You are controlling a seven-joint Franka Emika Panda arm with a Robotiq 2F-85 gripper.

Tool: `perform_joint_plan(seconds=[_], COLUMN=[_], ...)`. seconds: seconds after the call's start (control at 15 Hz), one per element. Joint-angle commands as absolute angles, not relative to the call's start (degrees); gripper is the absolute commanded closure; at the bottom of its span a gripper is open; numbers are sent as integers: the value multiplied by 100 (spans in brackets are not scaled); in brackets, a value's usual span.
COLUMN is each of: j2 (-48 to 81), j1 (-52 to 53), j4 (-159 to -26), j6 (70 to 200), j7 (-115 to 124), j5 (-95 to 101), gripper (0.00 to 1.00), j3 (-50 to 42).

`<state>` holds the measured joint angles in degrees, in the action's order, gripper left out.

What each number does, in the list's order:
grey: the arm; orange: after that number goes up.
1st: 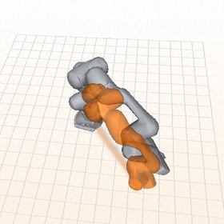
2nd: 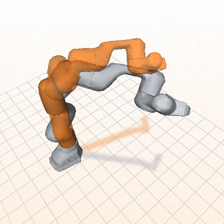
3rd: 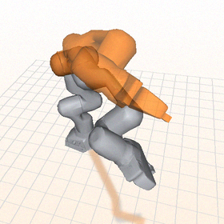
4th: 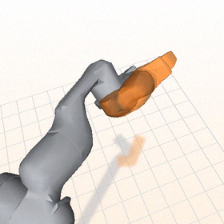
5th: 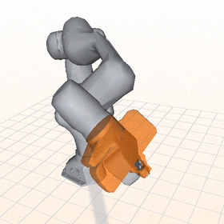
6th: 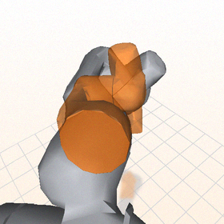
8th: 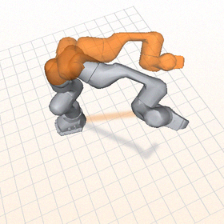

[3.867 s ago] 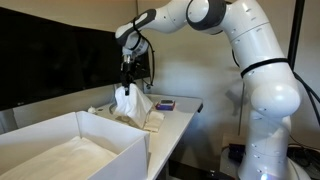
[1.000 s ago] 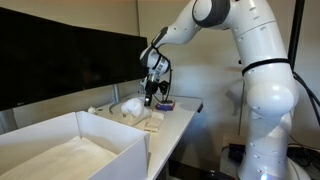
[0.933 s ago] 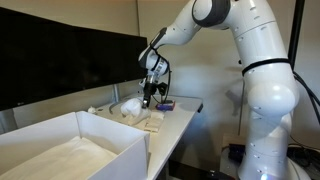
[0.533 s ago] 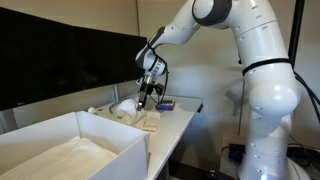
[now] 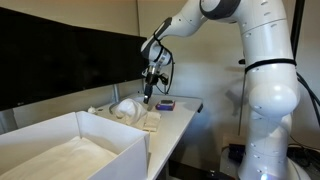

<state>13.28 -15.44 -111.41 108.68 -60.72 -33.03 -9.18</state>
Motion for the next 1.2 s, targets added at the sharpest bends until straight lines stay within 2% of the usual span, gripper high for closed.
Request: perform_joint_plan(seconds=[0.0, 0.13, 0.2, 0.27, 0.33, 1.07, 1.13], j2=[824, 816, 839, 868, 919, 1300, 1333], j1=[-1545, -1546, -1543, -1558, -1547, -1373, -1370], j4=[-11480, -11474, -11442, -11397, -11353, -11208, -11186], j6=[10569, 10314, 10177, 10084, 10068, 10969, 11124], j7=[-5756, -5869, -5893, -5952, -5942, -5971, -6009], j5=[-2718, -2649, -2715, -2813, -2870, -3043, -3054], gripper=[92, 97, 68, 71, 70, 1, 1], j3=[-980, -980, -970, -968, -953, -664, -631])
